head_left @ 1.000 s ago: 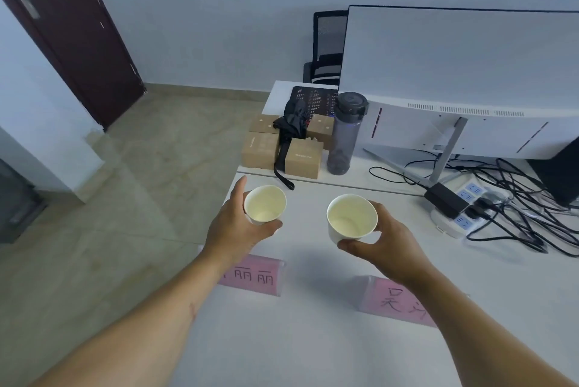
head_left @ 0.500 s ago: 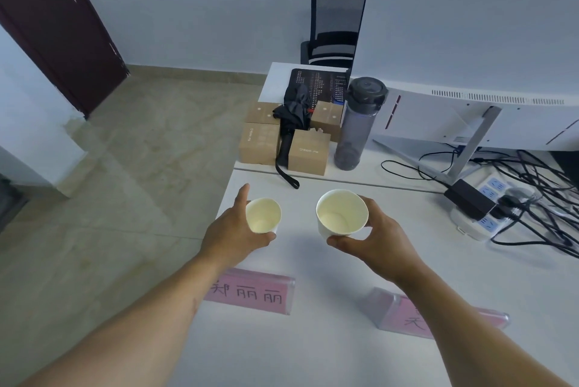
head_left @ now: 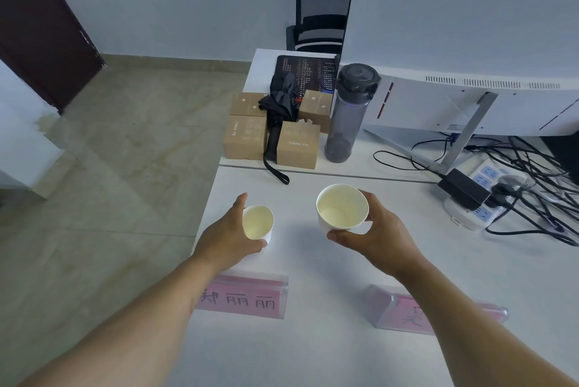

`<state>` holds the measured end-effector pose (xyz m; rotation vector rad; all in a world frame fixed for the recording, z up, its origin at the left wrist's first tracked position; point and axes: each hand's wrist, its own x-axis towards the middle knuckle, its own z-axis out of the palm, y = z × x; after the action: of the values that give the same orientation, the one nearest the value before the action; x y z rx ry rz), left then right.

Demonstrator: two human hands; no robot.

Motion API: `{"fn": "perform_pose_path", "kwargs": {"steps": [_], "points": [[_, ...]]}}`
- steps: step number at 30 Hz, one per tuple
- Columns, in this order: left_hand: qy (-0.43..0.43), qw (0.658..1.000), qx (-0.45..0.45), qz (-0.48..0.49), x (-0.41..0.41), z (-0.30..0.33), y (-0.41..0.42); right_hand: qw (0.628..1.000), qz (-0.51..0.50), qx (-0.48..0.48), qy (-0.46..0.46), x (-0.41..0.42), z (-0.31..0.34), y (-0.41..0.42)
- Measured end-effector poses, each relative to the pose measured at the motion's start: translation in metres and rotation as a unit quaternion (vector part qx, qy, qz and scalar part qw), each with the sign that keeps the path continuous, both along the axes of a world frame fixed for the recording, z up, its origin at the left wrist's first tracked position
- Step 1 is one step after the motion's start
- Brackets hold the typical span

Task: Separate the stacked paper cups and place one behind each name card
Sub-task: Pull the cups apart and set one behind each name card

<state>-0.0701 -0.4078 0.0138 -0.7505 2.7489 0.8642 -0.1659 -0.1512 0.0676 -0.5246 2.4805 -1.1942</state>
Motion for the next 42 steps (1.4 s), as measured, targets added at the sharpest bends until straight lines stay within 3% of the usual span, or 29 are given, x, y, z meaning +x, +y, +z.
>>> {"fn": "perform_pose_path", "kwargs": {"steps": [9,20,27,42], "points": [[-0.001,0.999,-0.034,-0.024,0.006,0.009,-0.001,1.000,-0.011,0.001,0.000,-0.002,0.005,0.009],[0.154,0.988,-0.017,-0.014,-0.006,0.046,0.040,0.999,-0.040,0.021,0.001,-0.018,0.023,0.081],[0.162,0.986,0.009,-0.044,-0.014,0.046,0.095,0.998,-0.041,0.038,-0.034,-0.033,-0.001,0.133],[0.133,0.991,0.012,-0.030,-0.026,0.021,0.159,0.985,0.052,0.106,-0.129,-0.064,-0.066,0.176]]}}
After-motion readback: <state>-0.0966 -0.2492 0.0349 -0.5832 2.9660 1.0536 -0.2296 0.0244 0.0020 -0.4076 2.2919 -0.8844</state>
